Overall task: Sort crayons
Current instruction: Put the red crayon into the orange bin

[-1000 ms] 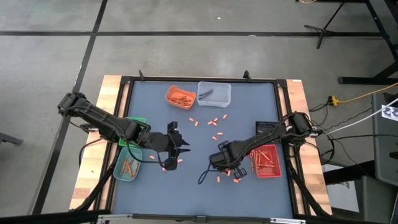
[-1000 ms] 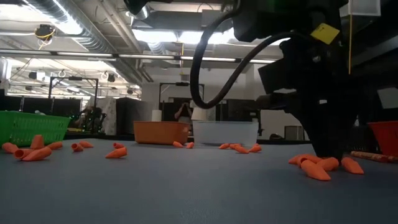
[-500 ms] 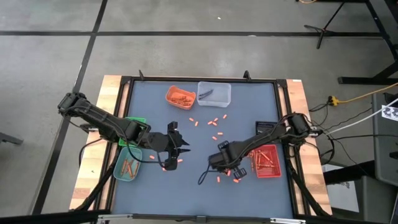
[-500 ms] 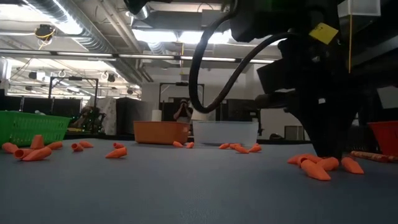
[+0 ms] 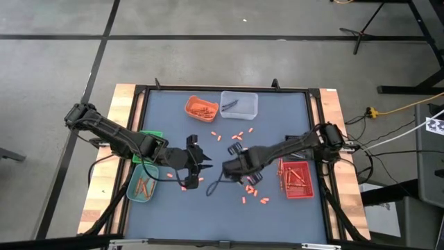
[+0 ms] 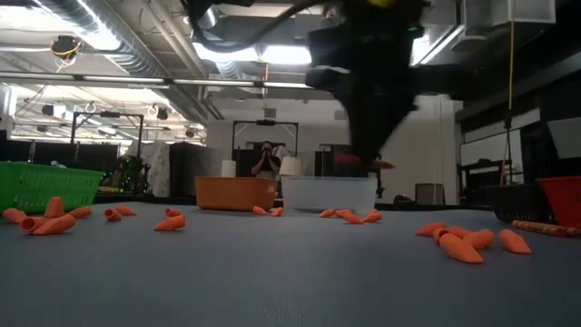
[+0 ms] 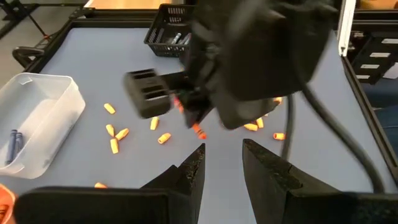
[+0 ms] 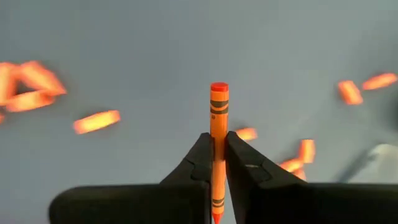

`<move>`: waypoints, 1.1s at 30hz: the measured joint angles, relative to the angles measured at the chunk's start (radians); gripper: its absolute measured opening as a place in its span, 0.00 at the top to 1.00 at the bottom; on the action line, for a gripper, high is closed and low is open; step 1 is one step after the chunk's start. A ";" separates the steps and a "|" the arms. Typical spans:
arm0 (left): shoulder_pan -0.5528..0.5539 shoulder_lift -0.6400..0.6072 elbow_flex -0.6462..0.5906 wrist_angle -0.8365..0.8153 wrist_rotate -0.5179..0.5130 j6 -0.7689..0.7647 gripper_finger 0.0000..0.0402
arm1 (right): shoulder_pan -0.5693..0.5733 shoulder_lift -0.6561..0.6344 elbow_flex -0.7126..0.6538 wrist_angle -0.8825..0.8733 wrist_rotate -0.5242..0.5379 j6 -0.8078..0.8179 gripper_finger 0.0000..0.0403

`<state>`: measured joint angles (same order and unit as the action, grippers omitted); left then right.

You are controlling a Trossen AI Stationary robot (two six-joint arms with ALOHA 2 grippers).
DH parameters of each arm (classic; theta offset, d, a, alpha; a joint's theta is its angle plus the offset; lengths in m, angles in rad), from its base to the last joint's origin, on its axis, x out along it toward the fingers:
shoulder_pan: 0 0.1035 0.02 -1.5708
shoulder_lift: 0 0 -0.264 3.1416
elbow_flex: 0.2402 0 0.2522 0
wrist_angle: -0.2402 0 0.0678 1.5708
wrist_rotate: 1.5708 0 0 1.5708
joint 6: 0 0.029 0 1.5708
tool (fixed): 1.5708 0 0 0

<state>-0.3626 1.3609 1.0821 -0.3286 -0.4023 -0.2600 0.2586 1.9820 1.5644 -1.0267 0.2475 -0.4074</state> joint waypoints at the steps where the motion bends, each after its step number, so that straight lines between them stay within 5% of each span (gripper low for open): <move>1: 0.000 0.000 0.000 0.000 -0.004 0.000 0.77 | -0.018 0.000 0.006 0.018 0.005 -0.016 0.95; 14: 0.000 -0.064 0.000 0.007 -0.033 0.000 0.77 | -0.282 -0.001 0.012 0.436 0.001 -0.222 0.95; 22: 0.003 -0.068 0.001 0.012 -0.111 0.000 0.77 | -0.420 0.028 0.012 0.784 -0.176 -0.261 0.95; 27: 0.002 -0.068 0.001 0.008 -0.241 0.008 0.77 | -0.470 0.077 0.012 0.912 -0.189 -0.284 0.95; 33: 0.010 -0.066 0.001 0.004 -0.519 0.037 0.77 | -0.499 0.140 0.013 0.957 -0.186 -0.332 0.95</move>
<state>-0.3527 1.2945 1.0828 -0.3251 -0.9216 -0.2229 -0.2406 2.1220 1.5772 -0.0700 0.0618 -0.7397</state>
